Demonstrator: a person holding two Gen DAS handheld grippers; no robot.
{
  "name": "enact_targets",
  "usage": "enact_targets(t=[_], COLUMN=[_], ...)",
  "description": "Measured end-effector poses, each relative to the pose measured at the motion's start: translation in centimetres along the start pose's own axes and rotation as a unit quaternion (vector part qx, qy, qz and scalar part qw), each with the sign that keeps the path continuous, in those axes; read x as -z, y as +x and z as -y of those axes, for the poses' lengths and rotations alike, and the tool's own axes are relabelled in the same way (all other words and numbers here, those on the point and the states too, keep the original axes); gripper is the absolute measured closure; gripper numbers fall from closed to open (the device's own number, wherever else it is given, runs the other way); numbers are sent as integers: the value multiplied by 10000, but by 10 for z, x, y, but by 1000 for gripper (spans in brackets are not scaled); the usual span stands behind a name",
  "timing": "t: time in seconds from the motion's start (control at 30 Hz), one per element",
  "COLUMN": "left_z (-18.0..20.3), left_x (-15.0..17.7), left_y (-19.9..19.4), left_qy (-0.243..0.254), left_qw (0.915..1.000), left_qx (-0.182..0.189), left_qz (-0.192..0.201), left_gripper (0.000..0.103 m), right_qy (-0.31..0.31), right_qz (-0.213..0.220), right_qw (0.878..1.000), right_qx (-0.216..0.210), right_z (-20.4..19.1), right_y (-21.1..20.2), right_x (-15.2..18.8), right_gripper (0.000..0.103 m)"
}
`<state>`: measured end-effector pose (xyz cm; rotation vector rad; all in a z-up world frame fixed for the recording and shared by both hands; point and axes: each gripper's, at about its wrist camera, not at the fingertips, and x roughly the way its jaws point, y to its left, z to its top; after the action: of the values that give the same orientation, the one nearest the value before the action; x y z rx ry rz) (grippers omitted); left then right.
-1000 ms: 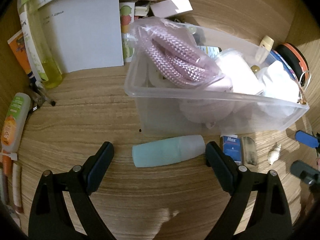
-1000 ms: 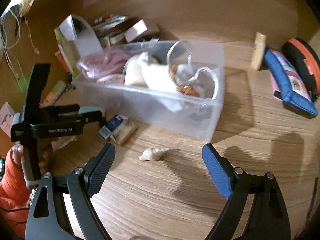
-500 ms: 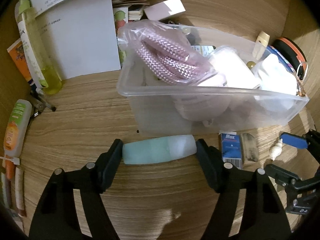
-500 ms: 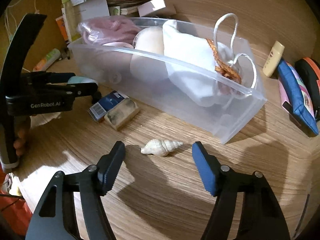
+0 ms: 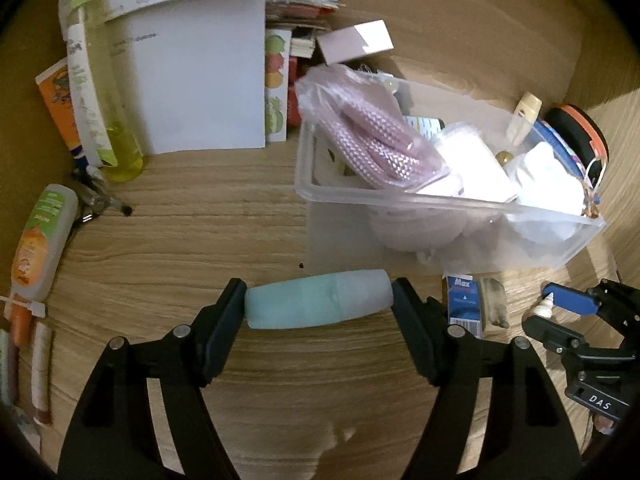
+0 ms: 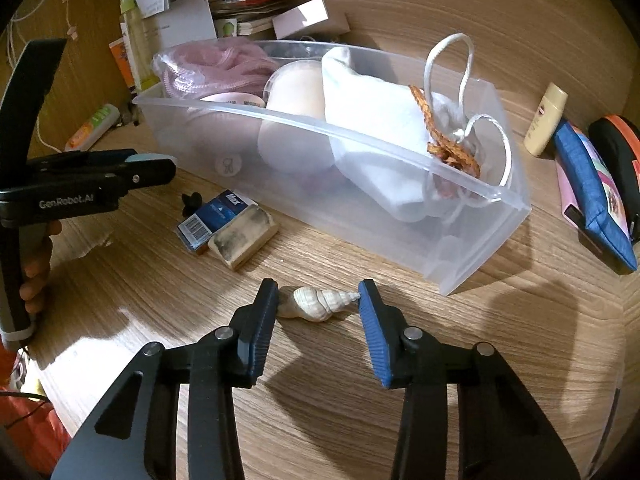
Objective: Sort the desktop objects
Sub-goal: 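Grasp the spiral seashell with the right gripper while the left grasps the teal tube, then place the seashell into the box with the right gripper while the left places the teal tube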
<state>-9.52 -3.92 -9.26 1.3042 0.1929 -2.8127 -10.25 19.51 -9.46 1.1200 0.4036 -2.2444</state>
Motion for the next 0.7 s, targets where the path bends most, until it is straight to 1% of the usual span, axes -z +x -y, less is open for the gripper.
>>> enact_targets(t=[0.03,0.2,0.23,0.37,0.57,0.7], left_z=[7,3,4,-1,-4,-3], left_x=[-1,-3,4,3,0,-6], left_y=[2,-11,-17,-31,-56,-68], left_qy=[-8,-34,-44,-65,-51,-26], left_qw=[10000,9998,9997,9992,9975,9959], left_qx=[-5,-32,-33,12,33,20], left_qz=[23,187,220,392,708,907], left_gripper=[30,30,30,30,30,30], right_qy=[0,11,15,59,161,250], right_qz=[11,156,198,377,825,1122], right_qw=[10000,9999,9998,9993,9963,9932], right_qx=[4,-8,-8,-58,-165,-159], right_z=[-2,-8,-9,-10,-8,-5], right_y=[0,-8,-11,-22,-48,-64], right_x=[0,-8,-9,-12,-24,-33], right_gripper=[65,65,65,65,65,65])
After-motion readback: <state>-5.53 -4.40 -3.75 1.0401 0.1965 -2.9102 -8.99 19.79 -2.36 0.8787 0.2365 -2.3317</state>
